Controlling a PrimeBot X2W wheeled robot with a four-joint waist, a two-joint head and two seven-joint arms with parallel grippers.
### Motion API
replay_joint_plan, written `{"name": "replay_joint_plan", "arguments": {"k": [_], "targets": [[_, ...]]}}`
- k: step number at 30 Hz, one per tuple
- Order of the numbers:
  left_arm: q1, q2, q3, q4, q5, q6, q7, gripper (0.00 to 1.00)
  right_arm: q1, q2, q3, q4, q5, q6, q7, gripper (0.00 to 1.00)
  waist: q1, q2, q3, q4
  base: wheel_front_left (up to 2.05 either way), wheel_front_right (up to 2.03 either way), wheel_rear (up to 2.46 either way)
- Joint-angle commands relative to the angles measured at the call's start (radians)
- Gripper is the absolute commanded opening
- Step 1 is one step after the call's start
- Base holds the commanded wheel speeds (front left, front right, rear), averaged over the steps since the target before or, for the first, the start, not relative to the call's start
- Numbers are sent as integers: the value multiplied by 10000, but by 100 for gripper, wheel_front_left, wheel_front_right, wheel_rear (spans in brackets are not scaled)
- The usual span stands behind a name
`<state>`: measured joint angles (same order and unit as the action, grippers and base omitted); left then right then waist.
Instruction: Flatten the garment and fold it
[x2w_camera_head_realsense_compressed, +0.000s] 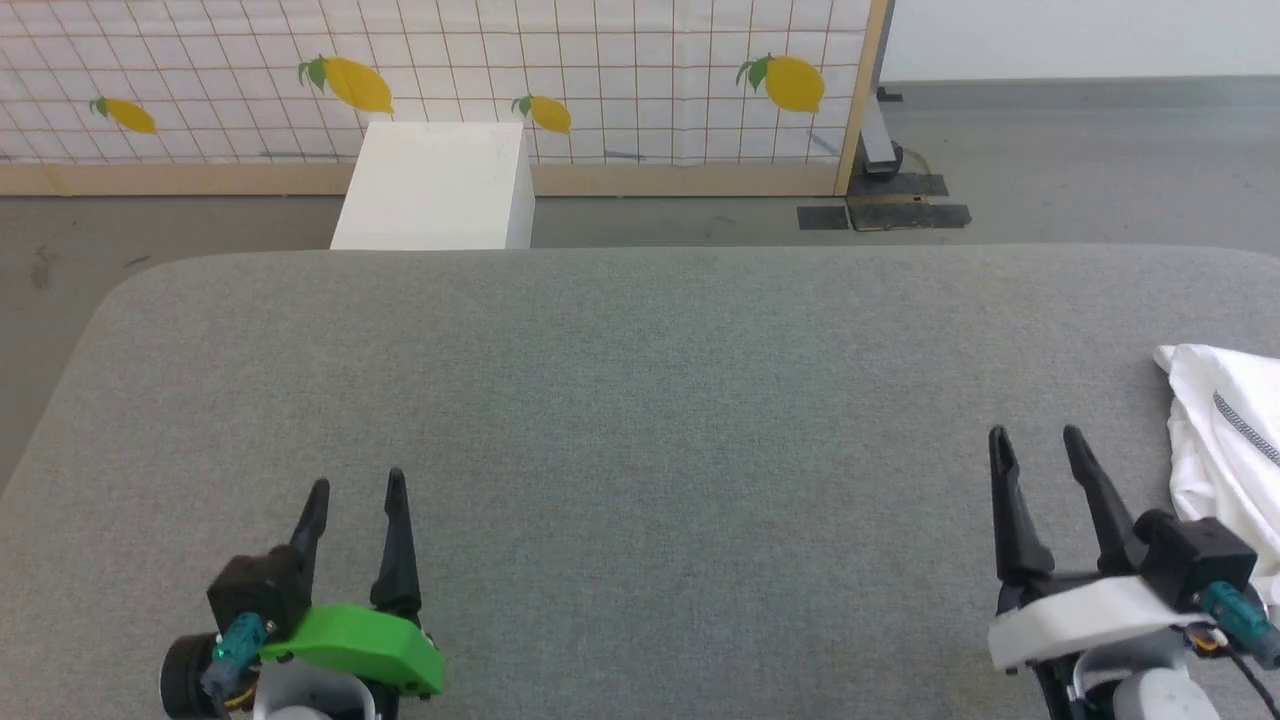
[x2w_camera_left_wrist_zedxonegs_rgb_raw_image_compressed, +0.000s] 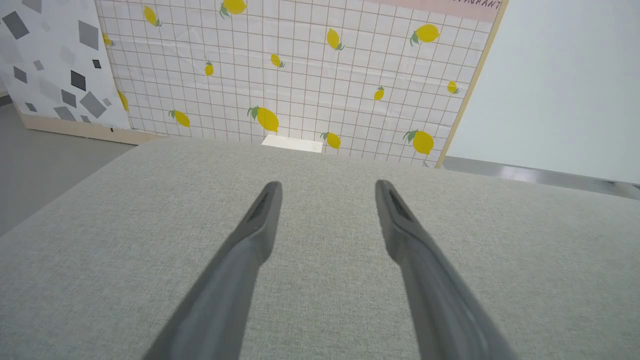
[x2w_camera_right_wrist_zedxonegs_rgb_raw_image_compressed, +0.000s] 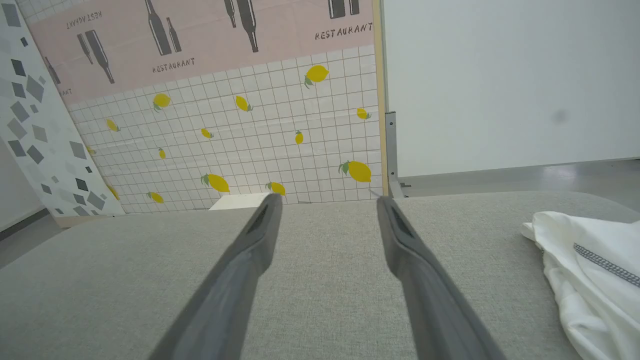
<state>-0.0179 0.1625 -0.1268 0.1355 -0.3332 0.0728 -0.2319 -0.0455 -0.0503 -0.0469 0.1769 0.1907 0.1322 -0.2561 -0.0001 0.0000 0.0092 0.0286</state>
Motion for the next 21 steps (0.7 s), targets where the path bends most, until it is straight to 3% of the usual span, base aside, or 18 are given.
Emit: {"name": "replay_joint_plan", "arguments": {"k": [1, 12, 21], "targets": [[131, -25, -21, 117, 116, 80, -66, 100, 205, 1, 22, 82, -131, -15, -48, 100, 1, 0, -63, 16, 0, 0, 0], [223, -93, -188, 521, 118, 129, -115, 100, 454, 1, 7, 323, -90, -15, 45, 100, 1, 0, -164, 19, 0, 0, 0], [114, 0, -290, 745, 91, -102, -192, 100, 416, 1, 4, 441, 44, -15, 55, 100, 1, 0, -201, -35, 0, 0, 0]]}}
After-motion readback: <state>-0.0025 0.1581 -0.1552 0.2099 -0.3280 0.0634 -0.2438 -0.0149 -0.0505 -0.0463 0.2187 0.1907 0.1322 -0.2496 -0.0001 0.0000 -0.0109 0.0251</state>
